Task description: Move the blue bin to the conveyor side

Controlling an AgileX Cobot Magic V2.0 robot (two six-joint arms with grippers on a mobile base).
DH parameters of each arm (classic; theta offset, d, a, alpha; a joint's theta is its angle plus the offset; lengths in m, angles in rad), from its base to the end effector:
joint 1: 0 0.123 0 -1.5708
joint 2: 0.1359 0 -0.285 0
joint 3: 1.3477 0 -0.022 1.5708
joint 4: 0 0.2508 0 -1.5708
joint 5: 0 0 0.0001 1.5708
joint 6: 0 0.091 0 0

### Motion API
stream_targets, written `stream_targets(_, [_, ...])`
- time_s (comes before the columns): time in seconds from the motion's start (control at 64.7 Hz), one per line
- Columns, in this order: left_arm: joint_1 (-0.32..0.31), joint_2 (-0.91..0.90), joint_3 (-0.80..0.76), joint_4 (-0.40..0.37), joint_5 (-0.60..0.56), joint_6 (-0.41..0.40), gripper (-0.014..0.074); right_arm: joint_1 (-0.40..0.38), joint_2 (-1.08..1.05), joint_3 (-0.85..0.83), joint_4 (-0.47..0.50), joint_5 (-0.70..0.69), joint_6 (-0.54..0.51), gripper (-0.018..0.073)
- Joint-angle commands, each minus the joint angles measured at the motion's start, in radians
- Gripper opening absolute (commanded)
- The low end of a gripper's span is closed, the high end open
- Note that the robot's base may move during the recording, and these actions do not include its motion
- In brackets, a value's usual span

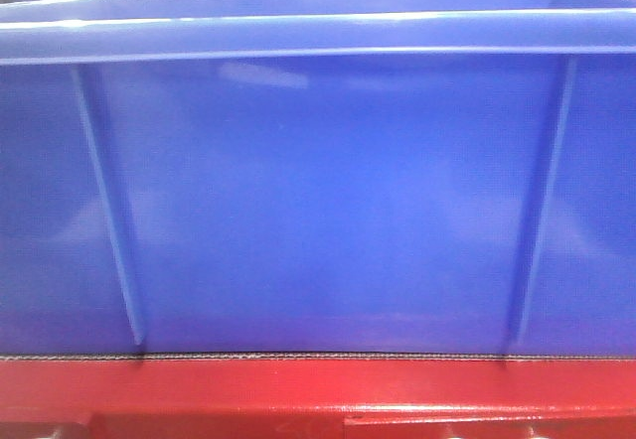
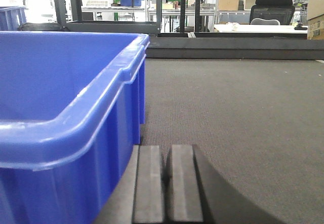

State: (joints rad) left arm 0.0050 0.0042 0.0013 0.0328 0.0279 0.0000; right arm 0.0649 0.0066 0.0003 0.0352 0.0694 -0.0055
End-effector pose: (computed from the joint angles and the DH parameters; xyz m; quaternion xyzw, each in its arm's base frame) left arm 0.0568 0.0004 0.2100 0.0092 0.6878 0.0140 0.7257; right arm 0.0570 0.0039 0.2064 -0.0133 0.7031 0.0344 0.7101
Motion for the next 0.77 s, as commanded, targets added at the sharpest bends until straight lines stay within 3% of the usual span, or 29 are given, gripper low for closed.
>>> stream_targets(0.0, [0.002, -0.004, -0.001, -0.003, -0.015, 0.0, 0.0004, -0.003, -0.007, 0.0, 0.002, -0.017, -0.004, -0.0088])
stream_targets(0.757, [0.002, -0.004, -0.001, -0.003, -0.015, 0.0, 0.0004, -0.003, -0.007, 0.0, 0.002, -0.017, -0.004, -0.0088])
